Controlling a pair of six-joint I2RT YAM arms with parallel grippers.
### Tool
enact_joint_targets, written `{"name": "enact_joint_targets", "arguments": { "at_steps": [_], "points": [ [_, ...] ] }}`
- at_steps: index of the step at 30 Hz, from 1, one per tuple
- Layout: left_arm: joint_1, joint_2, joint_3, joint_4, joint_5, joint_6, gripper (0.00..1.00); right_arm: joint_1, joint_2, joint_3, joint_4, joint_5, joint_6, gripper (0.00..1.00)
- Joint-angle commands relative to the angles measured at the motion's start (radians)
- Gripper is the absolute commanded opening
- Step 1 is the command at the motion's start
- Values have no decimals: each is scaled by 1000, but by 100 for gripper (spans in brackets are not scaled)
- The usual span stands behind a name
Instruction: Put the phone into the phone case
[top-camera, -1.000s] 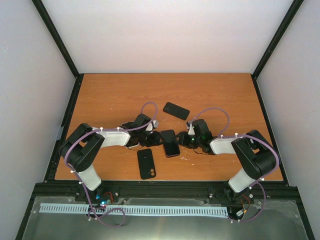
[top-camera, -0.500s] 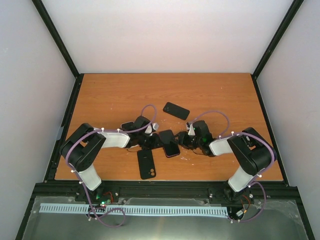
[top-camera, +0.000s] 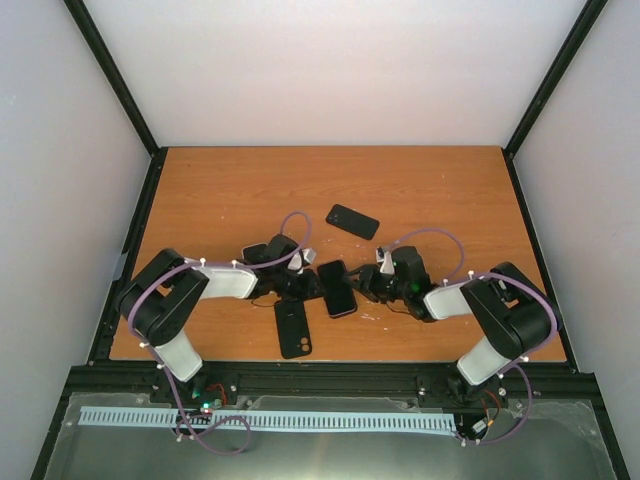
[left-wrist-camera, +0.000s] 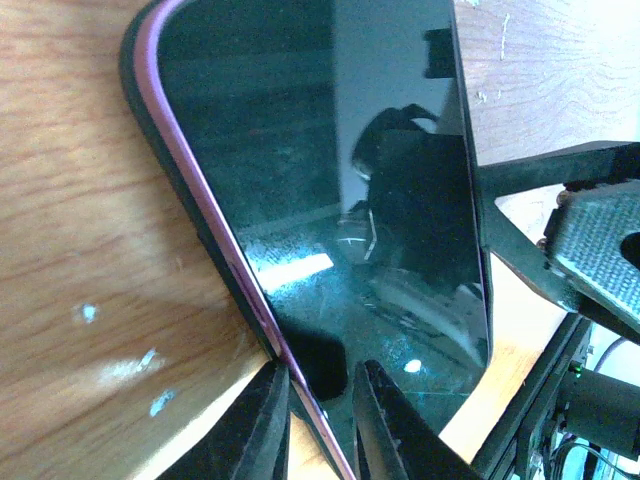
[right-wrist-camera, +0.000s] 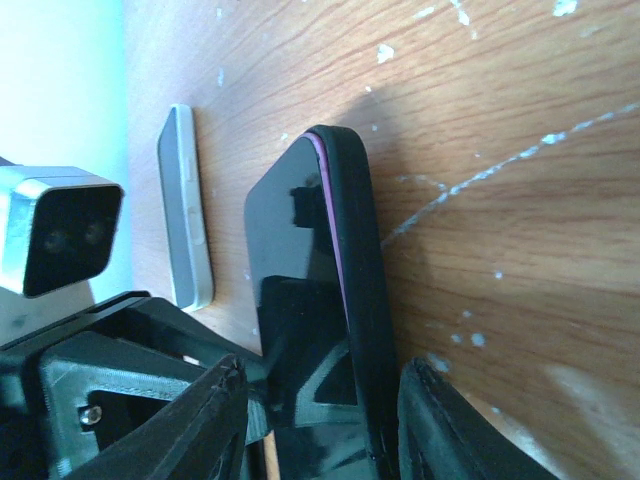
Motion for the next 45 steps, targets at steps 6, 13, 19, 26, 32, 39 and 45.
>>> {"name": "enact_joint_targets", "arguments": {
  "at_steps": [6, 13, 19, 26, 32, 39, 45],
  "points": [
    [-21, -55, -26, 34, 12, 25, 20, 55, 20, -35, 179, -137, 112, 41],
    [-21, -49, -23, 26, 18, 40, 20, 55, 91, -64, 343, -169, 182, 38],
    [-20, -59, -24, 9, 7, 49, 21, 55, 114, -57, 309, -152, 144, 32],
    [-18, -80, -49, 72, 68, 8, 26, 55, 100, -21, 123, -85, 14, 20],
    [1, -141, -67, 127, 132, -39, 30, 52, 80, -4, 117, -101, 2, 11],
    [119, -351, -153, 180, 197, -51, 52, 51, 5, -13, 205, -153, 60, 9],
    [198, -566, -174, 93, 175, -13, 73, 51, -115, -21, 278, -193, 114, 9]
  ]
}}
